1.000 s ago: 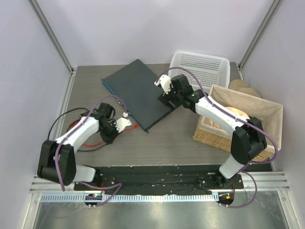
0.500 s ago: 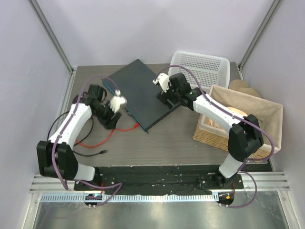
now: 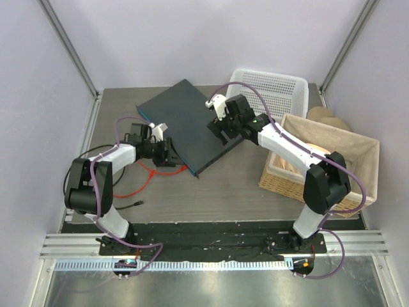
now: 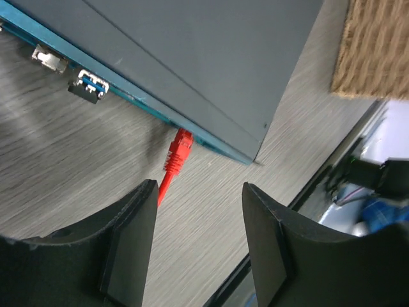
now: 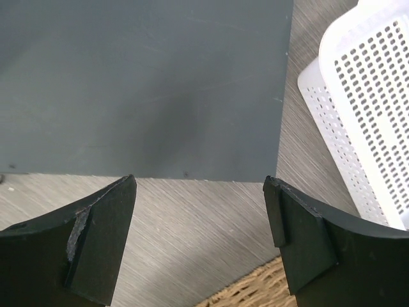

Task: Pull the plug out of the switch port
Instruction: Move the connector to the center of the board, then pull the connector from the switch port.

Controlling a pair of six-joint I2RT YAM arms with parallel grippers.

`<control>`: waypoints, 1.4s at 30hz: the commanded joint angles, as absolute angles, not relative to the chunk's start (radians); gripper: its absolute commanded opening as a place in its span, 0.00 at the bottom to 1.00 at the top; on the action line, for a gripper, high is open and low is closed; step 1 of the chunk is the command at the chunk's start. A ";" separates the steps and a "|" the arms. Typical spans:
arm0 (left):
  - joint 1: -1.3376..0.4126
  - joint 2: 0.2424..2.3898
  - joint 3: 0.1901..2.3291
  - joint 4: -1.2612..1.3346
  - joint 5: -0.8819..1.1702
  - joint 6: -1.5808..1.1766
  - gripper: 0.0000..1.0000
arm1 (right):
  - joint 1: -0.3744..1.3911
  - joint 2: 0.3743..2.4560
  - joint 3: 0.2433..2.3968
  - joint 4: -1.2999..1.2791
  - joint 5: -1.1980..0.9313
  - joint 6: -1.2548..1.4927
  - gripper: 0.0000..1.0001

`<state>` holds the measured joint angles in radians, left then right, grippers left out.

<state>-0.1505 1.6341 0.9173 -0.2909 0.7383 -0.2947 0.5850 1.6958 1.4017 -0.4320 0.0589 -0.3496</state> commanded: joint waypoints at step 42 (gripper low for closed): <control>-0.113 1.882 0.798 0.137 1.014 -0.442 0.61 | 0.624 1.922 1.545 -0.469 0.049 -0.233 0.89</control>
